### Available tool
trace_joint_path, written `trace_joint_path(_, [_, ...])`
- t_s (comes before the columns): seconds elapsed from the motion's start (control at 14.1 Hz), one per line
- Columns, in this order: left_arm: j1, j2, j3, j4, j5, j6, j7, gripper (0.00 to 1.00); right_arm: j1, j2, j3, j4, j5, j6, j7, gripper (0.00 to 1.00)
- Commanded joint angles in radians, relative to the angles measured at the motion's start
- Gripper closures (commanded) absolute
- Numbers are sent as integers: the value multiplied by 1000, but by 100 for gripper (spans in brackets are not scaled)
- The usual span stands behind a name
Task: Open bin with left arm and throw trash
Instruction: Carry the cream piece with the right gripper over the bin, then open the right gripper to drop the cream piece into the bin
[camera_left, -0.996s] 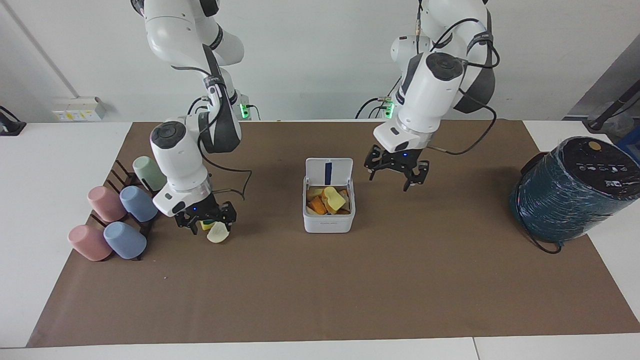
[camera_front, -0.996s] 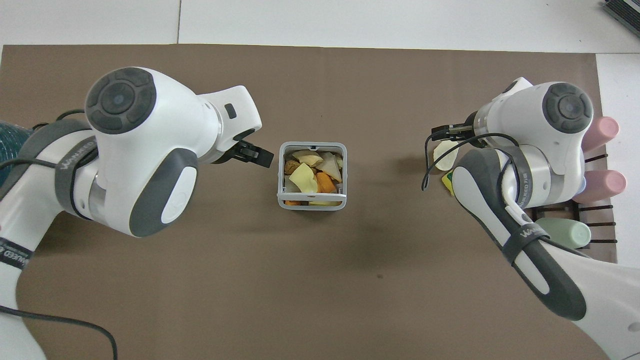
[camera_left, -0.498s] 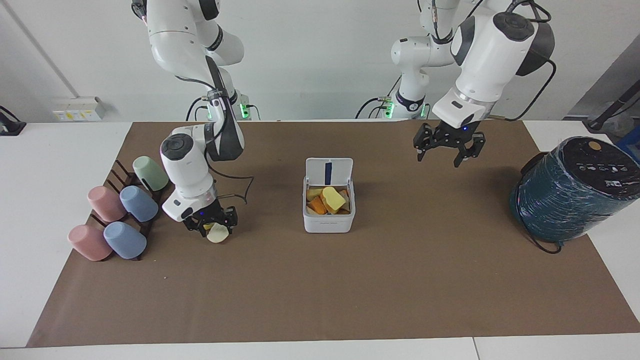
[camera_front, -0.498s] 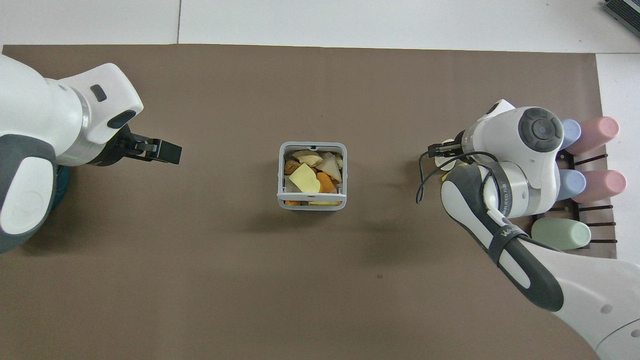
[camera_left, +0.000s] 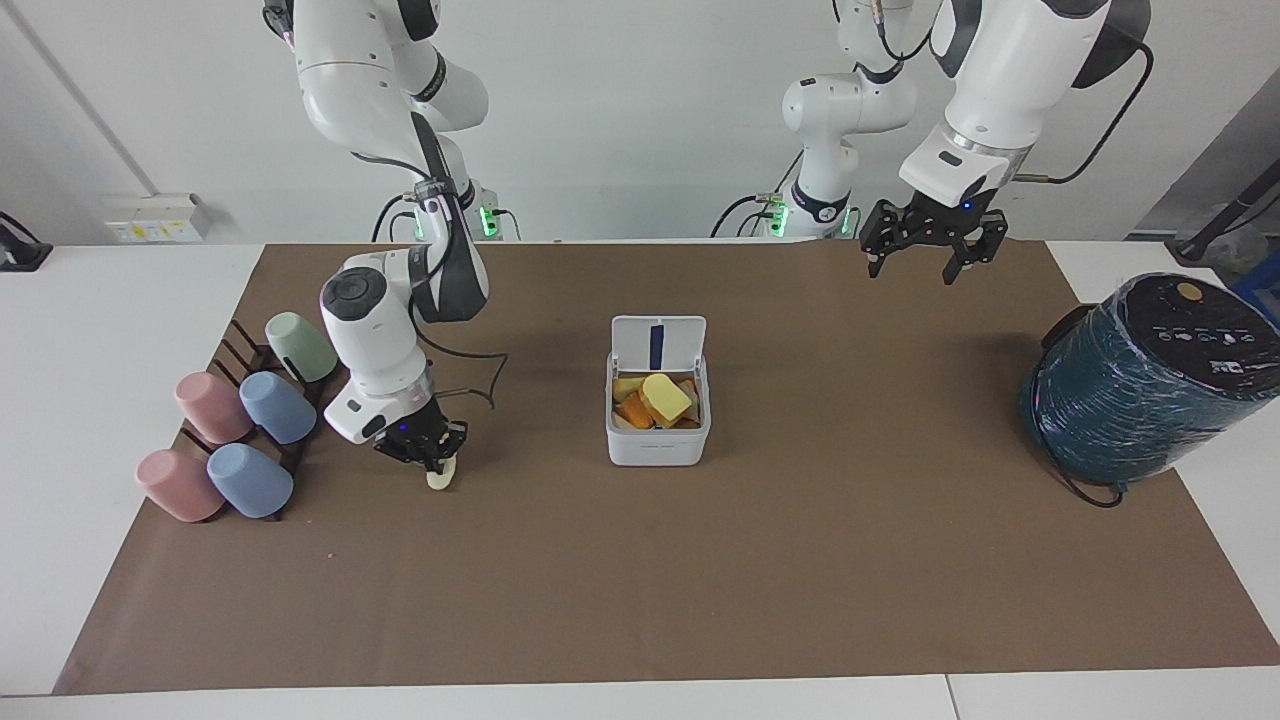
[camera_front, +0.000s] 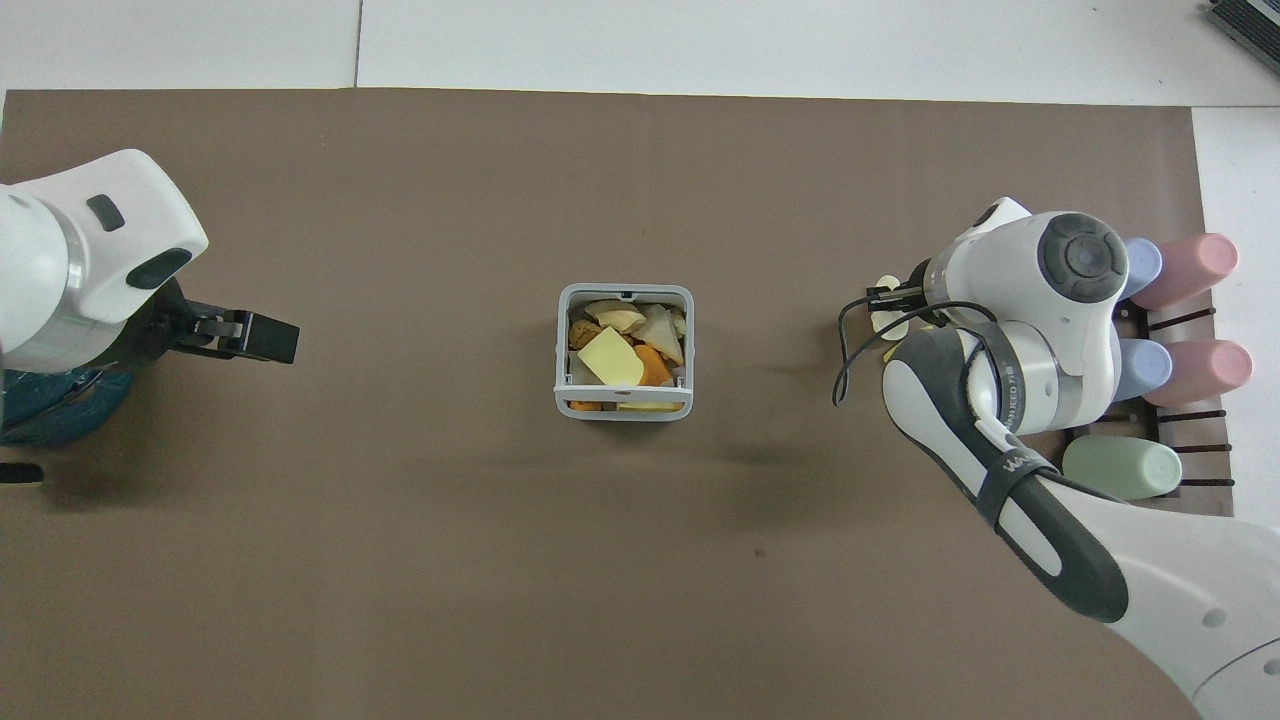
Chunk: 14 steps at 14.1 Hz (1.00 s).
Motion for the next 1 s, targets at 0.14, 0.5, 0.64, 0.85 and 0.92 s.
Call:
trace_joint_path(0.14, [14,-13,-9,-13,21,5,-6,0,-5,-73,32,137,29,-208,101,100])
trace_joint_path(0.5, [62,-12,-9,-13,21,20,-6,0,-5,-91,162,249,201,-237,369,100])
trace_joint_path(0.64, [50,-12,21,-10,21,17,-10,0,-2,-87,211,256,329,-211,438,100])
trace_joint_path(0.85, [23,-9,83,-2,13,5,-1,0,88,-82,214,234,428,-159,484,100])
trace_joint_path(0.92, [28,-7,87,2,11,2,-1,0,133,-73,214,214,430,-103,526,100])
